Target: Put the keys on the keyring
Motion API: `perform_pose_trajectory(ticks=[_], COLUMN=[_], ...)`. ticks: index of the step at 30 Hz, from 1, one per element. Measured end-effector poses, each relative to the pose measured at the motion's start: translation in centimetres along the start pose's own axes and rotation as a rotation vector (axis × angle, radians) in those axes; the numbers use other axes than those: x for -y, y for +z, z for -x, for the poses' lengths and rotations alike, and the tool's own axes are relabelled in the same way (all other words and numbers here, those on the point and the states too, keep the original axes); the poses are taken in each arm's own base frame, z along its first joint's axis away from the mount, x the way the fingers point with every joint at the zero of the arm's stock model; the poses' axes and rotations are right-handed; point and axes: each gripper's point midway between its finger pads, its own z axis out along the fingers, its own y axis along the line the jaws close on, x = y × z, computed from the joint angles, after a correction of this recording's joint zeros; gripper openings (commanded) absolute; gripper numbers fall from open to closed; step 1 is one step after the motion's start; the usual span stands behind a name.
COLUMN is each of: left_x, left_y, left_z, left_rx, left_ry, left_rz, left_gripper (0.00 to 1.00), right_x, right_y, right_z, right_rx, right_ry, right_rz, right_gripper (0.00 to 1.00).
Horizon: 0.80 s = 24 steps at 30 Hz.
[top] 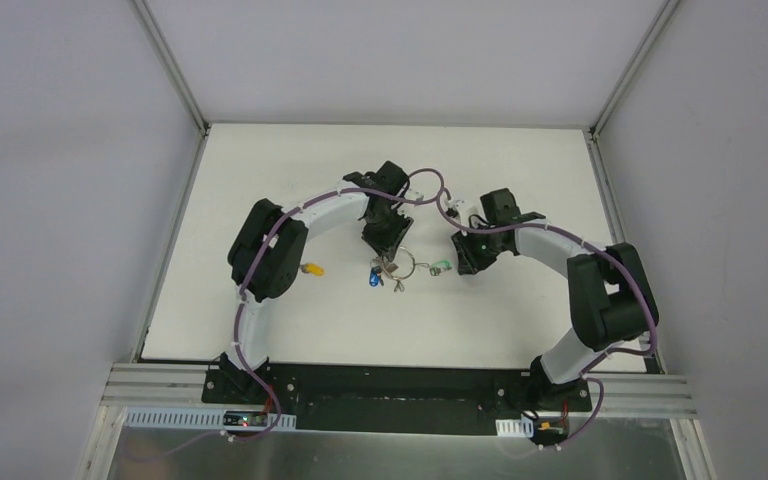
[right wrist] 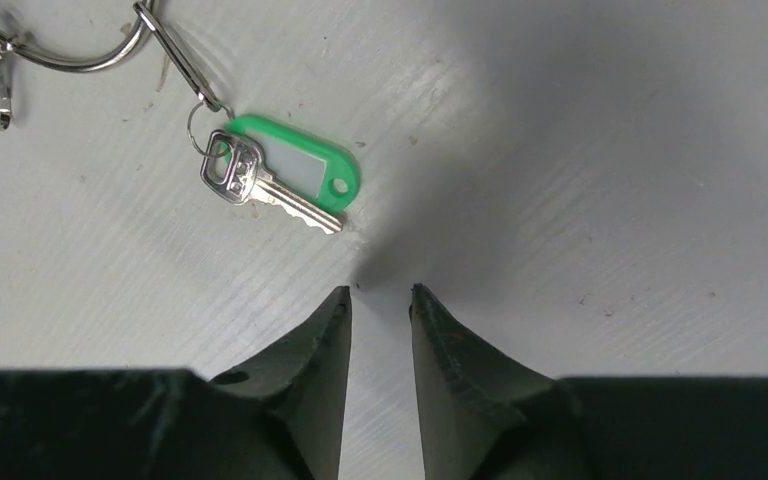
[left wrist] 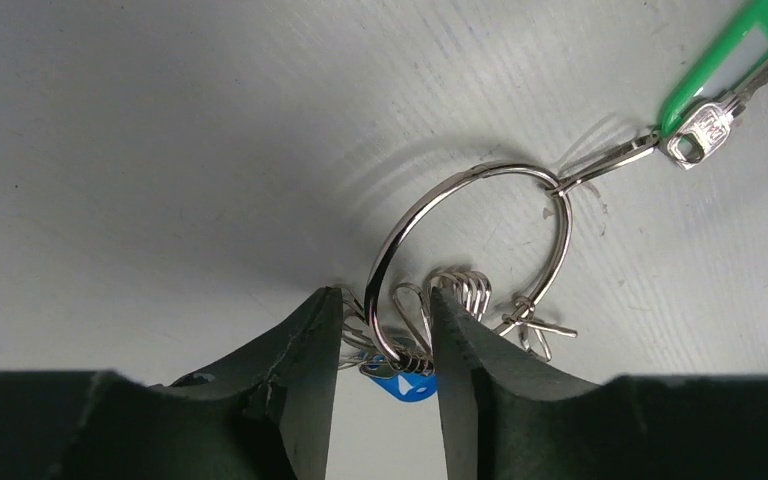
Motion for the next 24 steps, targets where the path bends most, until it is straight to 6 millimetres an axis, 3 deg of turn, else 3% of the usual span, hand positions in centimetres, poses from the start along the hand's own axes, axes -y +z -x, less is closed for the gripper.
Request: perform_pose_trajectory(ticks=[3,6,10,15,20,24], left_x=[-0.1,-0.1,-0.1,-0.4,-1.3,-2.1], left_y=[0.0,-0.2,-1.3,-4.0,-6.8,-8.9], left_z=[-0.1,-0.1,0.3,1.1,0.7,-0.7], left_rx=[-0.004,-0.001,0.024,0.086,0.135,0.144], left_ry=[0.009,0.025,0.041,0.042,0.033,0.037], left_rz=[0.001,0.004,0.007,-0.001,-0.012,-0.007], left_gripper=[0.64,0.72,0.74,0.75,0.76,0.76], right_x=[0.1,-0.1,-1.5,-4.9,-10.3,-13.2], right_y=[-0.2,-0.7,-2.2,-4.2,-3.6,-2.2], right_z=[-0.1,-0.3,0.8,3.2,4.2,4.4], right_rx=[-0.005,-0.009,0.049,0.153,0.171,0.142], right_ry=[0.002,0.008,0.004,-0.040,-0.155,-0.224], right_rz=[-0.008,-0.008,0.034,0.121,0.235,0.292], right_gripper=[0.43,0.52,0.62,0.63,0.62,0.58])
